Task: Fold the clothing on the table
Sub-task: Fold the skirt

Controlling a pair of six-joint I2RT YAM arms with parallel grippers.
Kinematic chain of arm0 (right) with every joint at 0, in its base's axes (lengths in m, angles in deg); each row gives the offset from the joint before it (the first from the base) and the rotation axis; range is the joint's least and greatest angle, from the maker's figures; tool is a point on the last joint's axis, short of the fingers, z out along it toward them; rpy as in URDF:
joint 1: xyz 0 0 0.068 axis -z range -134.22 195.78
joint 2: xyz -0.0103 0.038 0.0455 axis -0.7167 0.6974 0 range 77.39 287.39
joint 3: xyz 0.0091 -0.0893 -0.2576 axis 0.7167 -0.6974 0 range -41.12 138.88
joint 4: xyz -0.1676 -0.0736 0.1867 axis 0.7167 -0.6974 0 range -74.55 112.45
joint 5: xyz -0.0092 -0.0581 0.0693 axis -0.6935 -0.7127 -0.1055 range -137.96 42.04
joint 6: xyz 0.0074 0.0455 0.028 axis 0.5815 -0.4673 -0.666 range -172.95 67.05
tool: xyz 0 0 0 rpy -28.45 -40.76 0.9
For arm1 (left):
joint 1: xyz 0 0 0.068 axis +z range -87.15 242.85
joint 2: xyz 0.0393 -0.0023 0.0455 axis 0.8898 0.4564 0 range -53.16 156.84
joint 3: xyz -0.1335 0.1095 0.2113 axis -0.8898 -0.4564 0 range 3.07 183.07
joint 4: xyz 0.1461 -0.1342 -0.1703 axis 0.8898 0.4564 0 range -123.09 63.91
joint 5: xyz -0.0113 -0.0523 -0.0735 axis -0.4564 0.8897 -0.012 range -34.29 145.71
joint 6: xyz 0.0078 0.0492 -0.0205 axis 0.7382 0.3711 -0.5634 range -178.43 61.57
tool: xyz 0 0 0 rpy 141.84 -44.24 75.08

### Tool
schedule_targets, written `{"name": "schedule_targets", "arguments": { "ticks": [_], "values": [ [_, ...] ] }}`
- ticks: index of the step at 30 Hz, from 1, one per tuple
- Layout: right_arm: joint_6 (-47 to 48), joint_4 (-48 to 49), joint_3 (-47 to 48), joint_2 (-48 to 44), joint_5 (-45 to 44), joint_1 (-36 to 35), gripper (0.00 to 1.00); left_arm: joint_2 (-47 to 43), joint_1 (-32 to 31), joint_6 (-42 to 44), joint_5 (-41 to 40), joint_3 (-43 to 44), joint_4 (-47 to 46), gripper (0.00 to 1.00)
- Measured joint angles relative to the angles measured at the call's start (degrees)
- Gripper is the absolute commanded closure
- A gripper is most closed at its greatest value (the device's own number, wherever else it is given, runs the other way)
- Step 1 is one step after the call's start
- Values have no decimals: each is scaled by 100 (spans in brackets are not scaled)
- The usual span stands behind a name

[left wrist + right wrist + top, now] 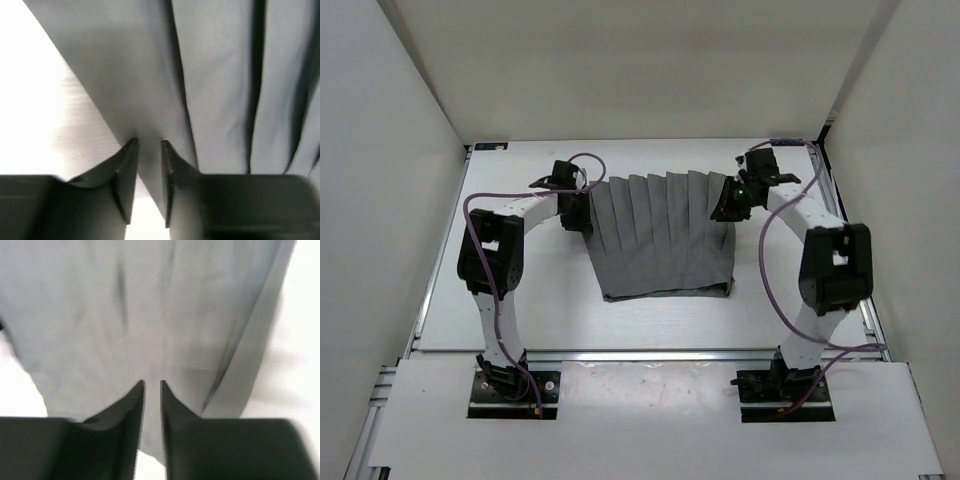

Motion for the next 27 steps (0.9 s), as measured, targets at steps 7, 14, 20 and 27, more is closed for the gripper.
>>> {"name": "schedule_targets", "arguments": {
  "ticks": [7, 14, 20, 27],
  "values": [
    [92, -17, -1222, -1886, -37, 109, 52, -1141, -149, -42, 326, -809, -310, 35],
    [-79, -354, -2769, -2894, -105, 551, 46, -3250, -535, -319, 269, -2354, -529, 32],
    [-142, -468, -3362, -3414, -111, 1019, 45, -3558, -726, -640, 249, -3550, -579, 32],
    [-142, -439, -3628, -3582, -109, 1209, 46, -3536, -1064, -1054, 448, -4129, -780, 32]
  ]
}}
